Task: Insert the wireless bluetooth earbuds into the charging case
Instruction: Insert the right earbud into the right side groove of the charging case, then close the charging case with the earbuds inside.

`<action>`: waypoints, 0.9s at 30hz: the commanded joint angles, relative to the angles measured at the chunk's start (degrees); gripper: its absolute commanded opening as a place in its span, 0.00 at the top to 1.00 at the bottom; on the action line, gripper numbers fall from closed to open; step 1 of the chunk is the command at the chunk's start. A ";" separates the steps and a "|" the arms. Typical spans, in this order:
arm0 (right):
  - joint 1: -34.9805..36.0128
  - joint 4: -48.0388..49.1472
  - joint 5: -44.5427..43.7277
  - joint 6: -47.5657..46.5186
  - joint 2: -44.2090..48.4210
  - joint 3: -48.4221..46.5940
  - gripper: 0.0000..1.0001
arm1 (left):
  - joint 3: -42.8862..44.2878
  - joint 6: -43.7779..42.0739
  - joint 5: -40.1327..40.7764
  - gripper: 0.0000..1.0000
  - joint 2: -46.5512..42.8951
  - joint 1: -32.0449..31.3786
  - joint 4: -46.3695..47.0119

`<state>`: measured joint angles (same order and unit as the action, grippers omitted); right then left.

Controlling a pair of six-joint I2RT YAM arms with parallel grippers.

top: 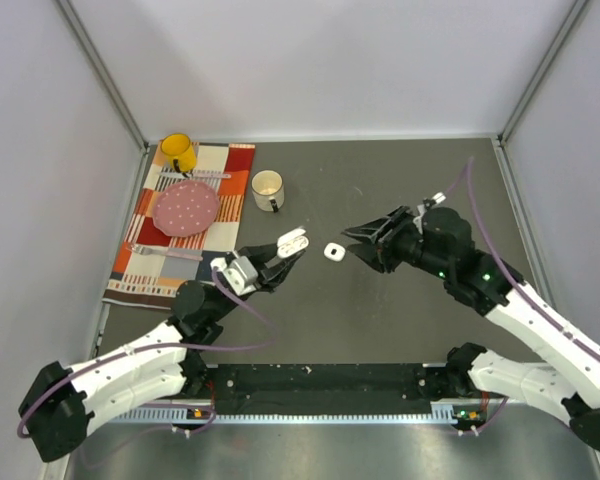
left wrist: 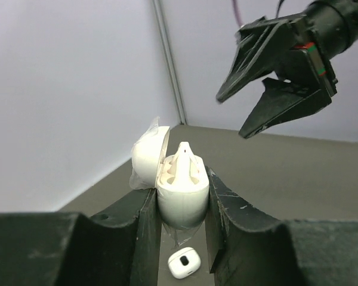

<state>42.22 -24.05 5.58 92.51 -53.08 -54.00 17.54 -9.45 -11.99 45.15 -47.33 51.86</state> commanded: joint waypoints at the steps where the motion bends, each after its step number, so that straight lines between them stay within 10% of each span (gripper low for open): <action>1: -0.12 3.22 -10.06 -13.56 7.18 0.21 0.50 | -0.75 8.92 4.78 1.00 -3.04 -0.22 5.10; 7: -0.20 5.24 -17.00 -27.28 14.92 0.12 0.01 | 1.97 14.28 1.54 1.00 -5.59 -0.13 0.19; 22: -0.20 30.95 -0.25 -54.61 19.41 -0.50 0.01 | 8.91 23.51 -12.88 1.00 -1.11 0.13 0.17; 27: -0.20 12.40 -1.36 -64.90 12.05 -13.22 0.01 | 8.48 25.18 -12.79 1.00 -1.46 0.13 1.84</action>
<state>42.09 -5.17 2.42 39.00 -35.59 -57.21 23.90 13.08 -23.33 44.25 -47.31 48.84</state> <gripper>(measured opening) 0.987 0.342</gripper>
